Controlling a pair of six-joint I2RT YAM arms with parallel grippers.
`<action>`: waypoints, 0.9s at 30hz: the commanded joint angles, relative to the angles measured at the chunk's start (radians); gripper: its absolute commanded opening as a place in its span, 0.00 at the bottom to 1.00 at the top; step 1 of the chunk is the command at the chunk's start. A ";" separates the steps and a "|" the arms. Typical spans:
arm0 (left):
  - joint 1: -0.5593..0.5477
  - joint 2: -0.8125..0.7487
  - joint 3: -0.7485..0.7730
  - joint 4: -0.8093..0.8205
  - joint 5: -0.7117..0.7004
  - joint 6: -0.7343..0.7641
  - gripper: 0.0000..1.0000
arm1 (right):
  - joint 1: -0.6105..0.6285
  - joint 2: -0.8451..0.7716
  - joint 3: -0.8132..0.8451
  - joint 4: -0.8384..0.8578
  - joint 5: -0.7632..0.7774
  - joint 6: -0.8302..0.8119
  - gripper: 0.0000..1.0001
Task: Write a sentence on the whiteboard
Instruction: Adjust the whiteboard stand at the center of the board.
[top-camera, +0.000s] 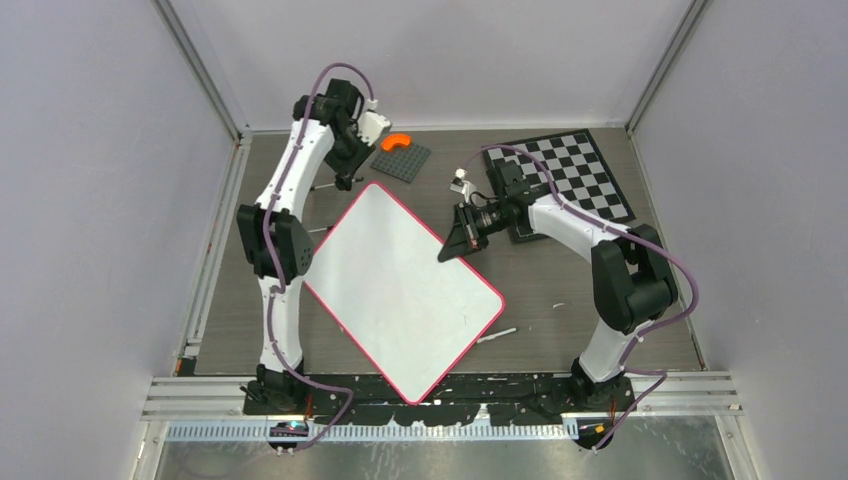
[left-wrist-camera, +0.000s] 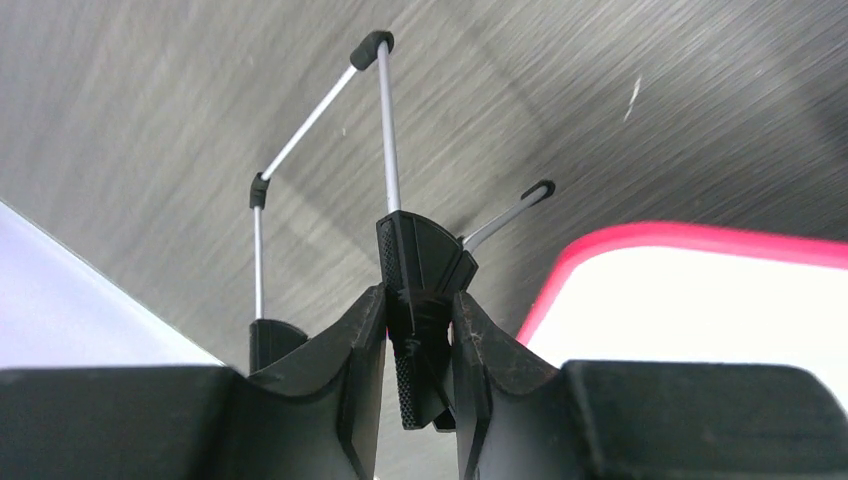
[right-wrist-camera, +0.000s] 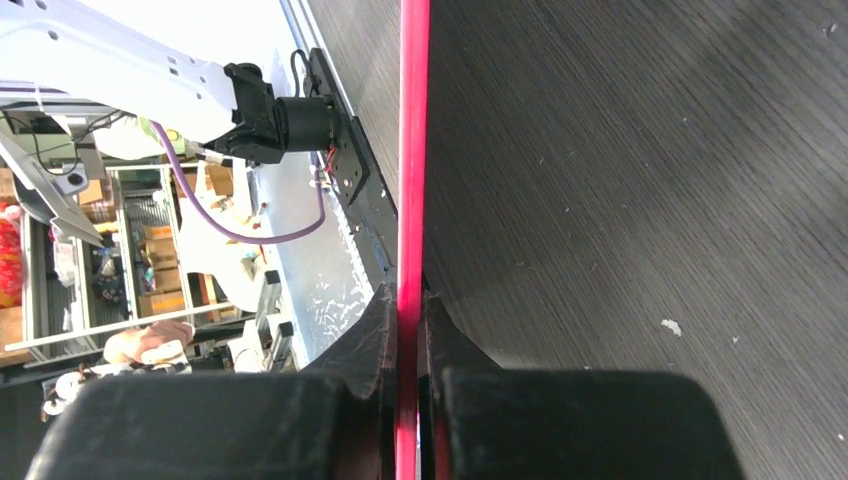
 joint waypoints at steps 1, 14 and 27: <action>0.071 -0.098 -0.062 -0.024 0.090 -0.041 0.00 | 0.025 -0.073 -0.012 -0.098 -0.148 -0.077 0.00; 0.401 -0.363 -0.345 0.463 0.736 -0.619 0.00 | -0.174 -0.122 -0.037 -0.112 -0.184 -0.058 0.00; 0.738 -0.497 -1.244 1.403 1.050 -1.209 0.00 | -0.243 -0.142 -0.042 -0.220 -0.180 -0.143 0.00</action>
